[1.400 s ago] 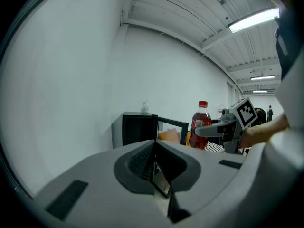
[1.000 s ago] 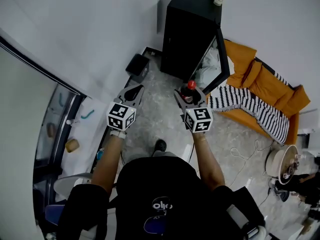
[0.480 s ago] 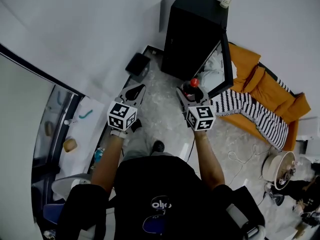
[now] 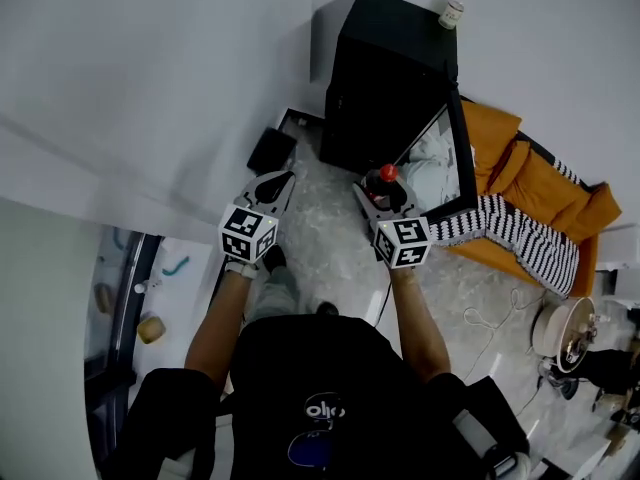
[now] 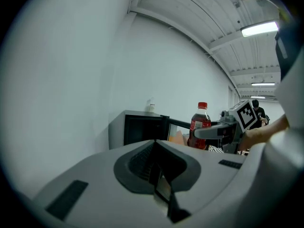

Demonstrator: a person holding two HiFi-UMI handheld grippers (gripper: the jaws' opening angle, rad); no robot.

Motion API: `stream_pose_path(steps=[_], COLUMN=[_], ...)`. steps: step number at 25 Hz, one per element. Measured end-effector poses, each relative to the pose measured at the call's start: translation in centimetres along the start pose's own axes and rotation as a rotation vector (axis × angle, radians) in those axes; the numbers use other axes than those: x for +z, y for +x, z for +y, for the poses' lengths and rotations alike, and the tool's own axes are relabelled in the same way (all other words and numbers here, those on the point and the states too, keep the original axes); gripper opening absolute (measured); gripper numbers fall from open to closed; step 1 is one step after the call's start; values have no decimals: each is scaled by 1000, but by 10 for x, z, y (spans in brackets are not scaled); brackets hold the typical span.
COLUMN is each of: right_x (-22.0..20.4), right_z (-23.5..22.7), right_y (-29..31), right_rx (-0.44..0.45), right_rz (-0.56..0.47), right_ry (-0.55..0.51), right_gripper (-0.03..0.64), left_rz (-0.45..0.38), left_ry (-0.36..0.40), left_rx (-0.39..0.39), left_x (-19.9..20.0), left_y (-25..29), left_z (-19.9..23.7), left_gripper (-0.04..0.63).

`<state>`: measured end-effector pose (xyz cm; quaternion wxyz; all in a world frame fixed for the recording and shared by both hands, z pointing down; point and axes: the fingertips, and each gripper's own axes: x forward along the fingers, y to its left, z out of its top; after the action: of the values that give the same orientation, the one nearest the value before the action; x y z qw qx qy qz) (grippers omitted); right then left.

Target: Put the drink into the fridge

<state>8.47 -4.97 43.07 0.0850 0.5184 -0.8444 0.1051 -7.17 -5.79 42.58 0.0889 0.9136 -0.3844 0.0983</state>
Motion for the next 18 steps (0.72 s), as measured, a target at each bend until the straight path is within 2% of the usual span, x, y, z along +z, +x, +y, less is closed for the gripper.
stream_pose_path(steps=[9,18], right_x=[40,64], right_z=[-16,-13], right_y=[87,150], right_rx=[-61,-99], right_rz=[-6,-8], right_ry=[17,14], right_gripper=[313,313], left_rz=[13,15], left_ry=[9,-7], left_rx=[-58,-93], left_x=[32,38], left_y=[47,68], left_z=[92,157], left_gripper=[8,8])
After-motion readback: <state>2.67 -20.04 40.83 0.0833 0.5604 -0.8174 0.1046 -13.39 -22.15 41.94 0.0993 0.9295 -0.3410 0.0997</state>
